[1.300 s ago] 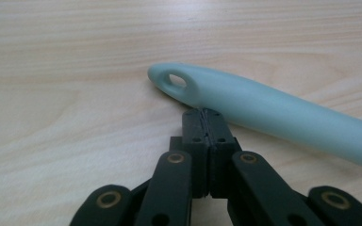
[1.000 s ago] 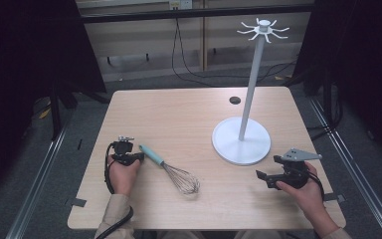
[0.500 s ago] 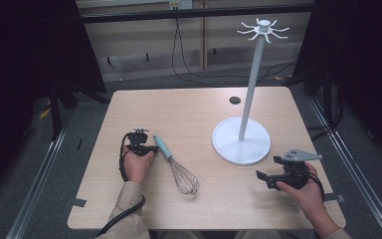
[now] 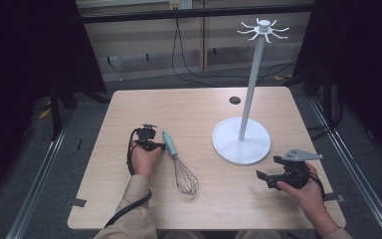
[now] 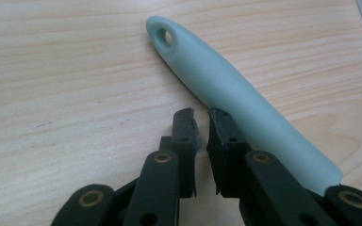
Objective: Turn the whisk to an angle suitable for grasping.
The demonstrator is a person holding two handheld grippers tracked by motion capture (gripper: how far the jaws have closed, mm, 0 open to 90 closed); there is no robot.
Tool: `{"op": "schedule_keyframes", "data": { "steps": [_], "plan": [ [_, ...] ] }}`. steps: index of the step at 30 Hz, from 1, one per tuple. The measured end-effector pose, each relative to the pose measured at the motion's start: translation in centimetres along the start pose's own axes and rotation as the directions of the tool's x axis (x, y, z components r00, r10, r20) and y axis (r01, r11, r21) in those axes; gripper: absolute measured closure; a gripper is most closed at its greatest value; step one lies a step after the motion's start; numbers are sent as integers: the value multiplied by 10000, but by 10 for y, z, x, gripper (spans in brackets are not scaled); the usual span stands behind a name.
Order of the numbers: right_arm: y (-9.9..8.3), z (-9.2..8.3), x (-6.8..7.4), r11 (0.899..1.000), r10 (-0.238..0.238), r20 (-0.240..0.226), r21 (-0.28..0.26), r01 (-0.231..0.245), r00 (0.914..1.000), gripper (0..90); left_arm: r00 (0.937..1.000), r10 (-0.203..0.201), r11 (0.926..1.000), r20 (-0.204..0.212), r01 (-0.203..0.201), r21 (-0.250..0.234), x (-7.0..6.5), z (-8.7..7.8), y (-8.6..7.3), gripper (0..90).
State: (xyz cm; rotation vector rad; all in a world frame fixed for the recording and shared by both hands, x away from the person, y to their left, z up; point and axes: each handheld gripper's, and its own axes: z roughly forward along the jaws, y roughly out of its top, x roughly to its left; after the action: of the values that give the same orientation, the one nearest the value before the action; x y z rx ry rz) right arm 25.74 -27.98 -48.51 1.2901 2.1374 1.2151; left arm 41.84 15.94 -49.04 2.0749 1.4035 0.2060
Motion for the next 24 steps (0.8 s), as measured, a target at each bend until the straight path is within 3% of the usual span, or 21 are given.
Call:
{"op": "schedule_keyframes", "data": {
  "steps": [10,15,21,24],
  "plan": [
    [0,2,0,10000,-43,-180,15,43,9998,92,9999,123,9995,73,-125,284,-11,6,7,779],
    [0,1,1,10000,-65,-214,4,65,9997,92,9990,293,9987,339,-307,413,-22,10,10,778],
    [0,1,1,10000,-67,-228,-9,67,9997,92,9986,381,9977,365,-401,551,-29,12,13,765],
    [0,1,1,10000,-72,-242,-6,72,9997,92,9991,394,9975,186,-404,583,-29,12,14,760]
  ]
}}
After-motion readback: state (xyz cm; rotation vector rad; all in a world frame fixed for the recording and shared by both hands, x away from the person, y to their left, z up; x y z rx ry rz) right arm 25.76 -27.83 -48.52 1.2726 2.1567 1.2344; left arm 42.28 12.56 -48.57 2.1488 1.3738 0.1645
